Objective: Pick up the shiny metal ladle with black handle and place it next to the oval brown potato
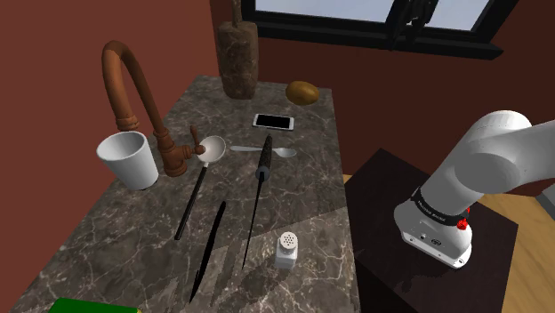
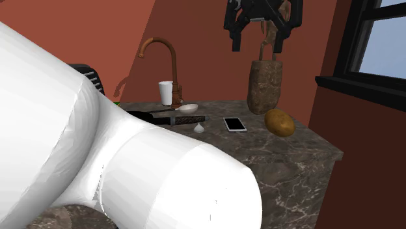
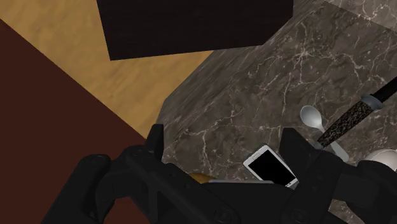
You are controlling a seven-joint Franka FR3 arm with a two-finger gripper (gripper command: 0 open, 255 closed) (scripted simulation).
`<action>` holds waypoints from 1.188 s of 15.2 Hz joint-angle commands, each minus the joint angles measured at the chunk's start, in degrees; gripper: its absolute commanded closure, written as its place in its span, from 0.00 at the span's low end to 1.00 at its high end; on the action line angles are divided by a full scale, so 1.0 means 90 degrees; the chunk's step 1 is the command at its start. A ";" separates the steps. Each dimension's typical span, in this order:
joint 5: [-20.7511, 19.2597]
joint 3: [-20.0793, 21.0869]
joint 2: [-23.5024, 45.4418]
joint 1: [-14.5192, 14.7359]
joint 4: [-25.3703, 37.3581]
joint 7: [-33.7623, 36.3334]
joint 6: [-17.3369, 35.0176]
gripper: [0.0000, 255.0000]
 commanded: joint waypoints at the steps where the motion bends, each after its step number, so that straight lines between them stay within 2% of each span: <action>1: 0.0000 0.0000 0.0000 0.0000 0.0000 0.0000 0.0000 0.00; 9: 0.0902 0.1272 0.0204 0.0077 -0.0484 0.1850 0.0605 0.00; 18: 0.1679 0.2722 0.1280 0.0080 -0.0312 0.3888 0.1535 0.00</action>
